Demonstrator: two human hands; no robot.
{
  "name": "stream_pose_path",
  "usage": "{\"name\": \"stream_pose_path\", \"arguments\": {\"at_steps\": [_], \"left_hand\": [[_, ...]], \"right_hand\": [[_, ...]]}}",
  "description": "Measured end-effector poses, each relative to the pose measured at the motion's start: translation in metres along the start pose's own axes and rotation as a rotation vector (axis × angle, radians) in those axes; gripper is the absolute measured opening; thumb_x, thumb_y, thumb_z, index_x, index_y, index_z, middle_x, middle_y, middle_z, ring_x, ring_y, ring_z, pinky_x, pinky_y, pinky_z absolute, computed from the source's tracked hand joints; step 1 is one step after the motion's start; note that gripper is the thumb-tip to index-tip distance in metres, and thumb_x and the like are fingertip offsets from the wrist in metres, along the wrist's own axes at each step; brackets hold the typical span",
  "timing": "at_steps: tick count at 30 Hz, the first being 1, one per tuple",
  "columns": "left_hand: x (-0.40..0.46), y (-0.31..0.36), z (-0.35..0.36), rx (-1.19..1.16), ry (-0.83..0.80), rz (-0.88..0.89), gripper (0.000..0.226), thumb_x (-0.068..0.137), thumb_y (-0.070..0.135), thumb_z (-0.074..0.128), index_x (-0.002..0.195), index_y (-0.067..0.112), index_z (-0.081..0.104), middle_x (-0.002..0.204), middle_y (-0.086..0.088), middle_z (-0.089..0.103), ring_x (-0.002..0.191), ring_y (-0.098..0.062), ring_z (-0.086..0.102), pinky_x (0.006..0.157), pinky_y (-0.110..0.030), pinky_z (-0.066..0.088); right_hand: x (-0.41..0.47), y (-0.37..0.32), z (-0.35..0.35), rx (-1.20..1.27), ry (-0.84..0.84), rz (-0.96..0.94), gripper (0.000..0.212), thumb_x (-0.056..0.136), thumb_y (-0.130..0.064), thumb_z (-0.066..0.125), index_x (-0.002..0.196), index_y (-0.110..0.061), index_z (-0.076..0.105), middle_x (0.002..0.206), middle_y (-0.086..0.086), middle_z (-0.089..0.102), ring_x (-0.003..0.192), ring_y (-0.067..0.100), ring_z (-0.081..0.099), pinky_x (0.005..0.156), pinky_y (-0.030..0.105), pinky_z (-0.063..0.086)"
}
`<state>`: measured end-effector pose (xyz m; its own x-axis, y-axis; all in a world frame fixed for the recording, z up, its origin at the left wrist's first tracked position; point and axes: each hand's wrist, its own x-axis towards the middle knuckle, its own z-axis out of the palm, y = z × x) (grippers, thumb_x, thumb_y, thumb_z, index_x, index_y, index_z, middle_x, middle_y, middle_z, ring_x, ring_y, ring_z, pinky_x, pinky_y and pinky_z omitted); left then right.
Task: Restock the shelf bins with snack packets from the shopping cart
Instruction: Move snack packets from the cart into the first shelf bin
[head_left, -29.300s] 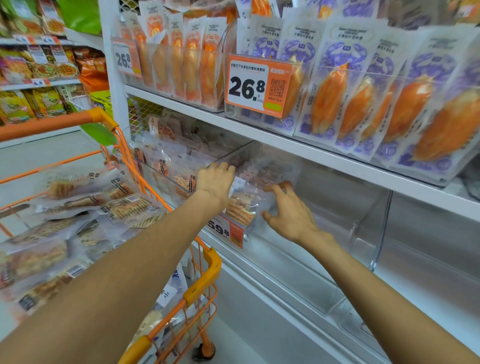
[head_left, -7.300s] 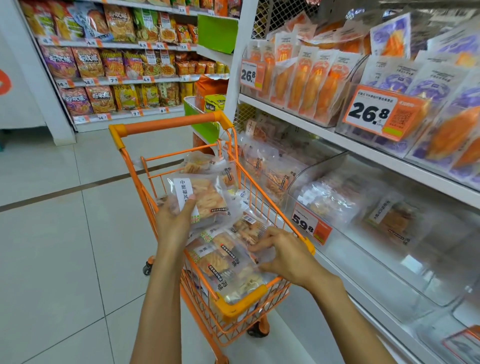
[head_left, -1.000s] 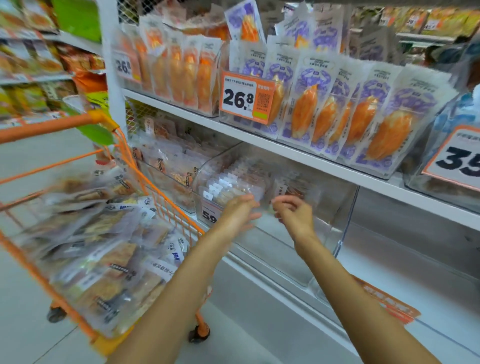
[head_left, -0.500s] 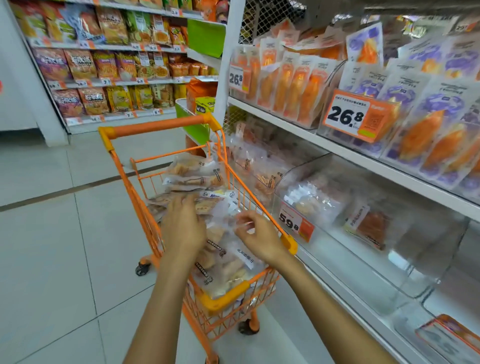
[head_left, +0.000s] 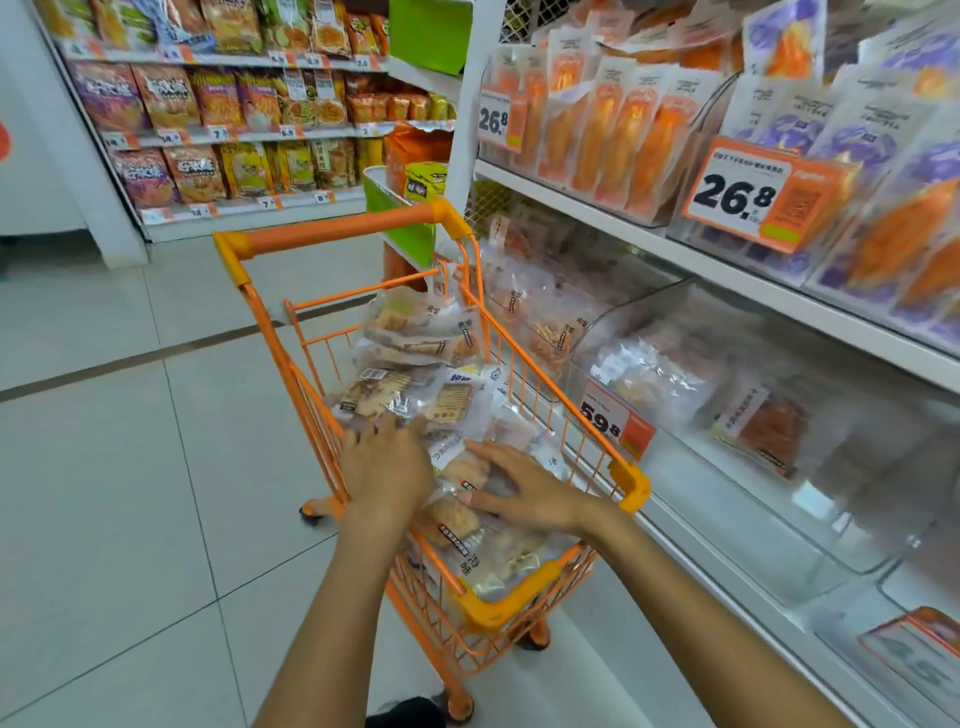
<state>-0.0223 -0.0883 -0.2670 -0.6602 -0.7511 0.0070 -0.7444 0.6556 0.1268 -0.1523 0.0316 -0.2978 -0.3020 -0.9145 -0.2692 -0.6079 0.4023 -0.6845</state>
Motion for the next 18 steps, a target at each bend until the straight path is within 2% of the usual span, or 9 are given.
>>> {"name": "stream_pose_path", "arguments": {"at_steps": [2,4,7,9,10,12,15,17,18], "left_hand": [[-0.003,0.002,-0.007,-0.047,-0.117,0.020,0.045,0.098,0.028,0.041,0.143,0.031,0.040,0.143,-0.002,0.043,0.125,-0.024,0.048,0.103,-0.033,0.028],[-0.010,0.004,-0.015,-0.101,-0.204,0.040,0.040,0.093,0.028,0.048,0.133,0.026,0.052,0.132,-0.002,0.055,0.115,-0.025,0.056,0.089,-0.031,0.040],[-0.019,0.008,-0.021,-0.211,-0.294,0.134,0.022,0.089,0.021,0.050,0.097,0.022,0.071,0.094,0.004,0.067,0.085,-0.021,0.061,0.066,-0.027,0.044],[-0.022,0.011,-0.021,-0.330,-0.320,0.187,0.030,0.088,0.019,0.052,0.060,0.019,0.059,0.059,0.004,0.050,0.056,-0.017,0.045,0.055,-0.026,0.033],[-0.023,0.013,-0.020,-0.387,-0.305,0.197,0.038,0.088,0.020,0.054,0.051,0.020,0.050,0.050,0.004,0.041,0.049,-0.016,0.037,0.053,-0.026,0.029],[-0.026,0.017,-0.018,-0.450,-0.235,0.188,0.038,0.089,0.026,0.057,0.052,0.024,0.050,0.049,0.006,0.045,0.051,-0.016,0.042,0.052,-0.027,0.032],[-0.038,0.029,-0.019,-0.440,-0.036,0.143,0.026,0.093,0.026,0.052,0.068,0.023,0.059,0.064,0.004,0.057,0.066,-0.021,0.053,0.051,-0.026,0.033],[-0.043,0.038,-0.023,-0.459,0.117,0.084,0.017,0.092,0.024,0.052,0.088,0.022,0.068,0.081,0.005,0.068,0.078,-0.021,0.061,0.056,-0.025,0.037],[-0.043,0.041,-0.024,-0.487,0.166,0.059,0.017,0.091,0.024,0.053,0.096,0.024,0.069,0.089,0.007,0.070,0.086,-0.020,0.064,0.061,-0.026,0.040]], "right_hand": [[-0.015,0.004,-0.002,0.052,0.017,0.014,0.070,0.087,-0.051,0.061,0.146,-0.038,0.028,0.156,-0.009,0.021,0.145,0.013,0.016,0.118,0.041,0.020],[-0.032,0.008,-0.003,0.068,0.023,0.030,0.067,0.085,-0.053,0.063,0.144,-0.040,0.033,0.153,-0.010,0.026,0.142,0.011,0.022,0.117,0.038,0.024],[-0.056,0.012,-0.007,0.046,0.042,0.031,0.058,0.087,-0.053,0.059,0.140,-0.040,0.040,0.149,-0.013,0.031,0.138,0.006,0.027,0.115,0.032,0.026],[-0.070,0.010,-0.011,0.077,0.081,0.026,0.048,0.091,-0.046,0.057,0.137,-0.035,0.047,0.144,-0.011,0.038,0.134,0.004,0.033,0.109,0.021,0.029],[-0.078,0.007,-0.013,0.098,0.092,0.036,0.044,0.093,-0.043,0.056,0.135,-0.032,0.051,0.141,-0.011,0.042,0.131,0.001,0.035,0.103,0.011,0.029],[-0.092,0.005,-0.017,0.109,0.077,0.059,0.037,0.094,-0.041,0.054,0.130,-0.031,0.057,0.137,-0.014,0.046,0.125,-0.002,0.038,0.093,0.003,0.027],[-0.106,0.006,-0.020,0.024,0.135,0.076,0.024,0.092,-0.038,0.059,0.113,-0.033,0.068,0.125,-0.014,0.058,0.117,0.002,0.048,0.099,0.021,0.036],[-0.104,0.000,-0.024,0.002,0.399,0.044,0.005,0.086,-0.027,0.067,0.090,-0.029,0.070,0.100,-0.014,0.064,0.095,0.005,0.056,0.085,0.029,0.044],[-0.101,-0.005,-0.027,-0.009,0.534,0.016,0.007,0.082,-0.024,0.070,0.086,-0.028,0.065,0.094,-0.012,0.062,0.088,0.007,0.054,0.078,0.028,0.043]]}}
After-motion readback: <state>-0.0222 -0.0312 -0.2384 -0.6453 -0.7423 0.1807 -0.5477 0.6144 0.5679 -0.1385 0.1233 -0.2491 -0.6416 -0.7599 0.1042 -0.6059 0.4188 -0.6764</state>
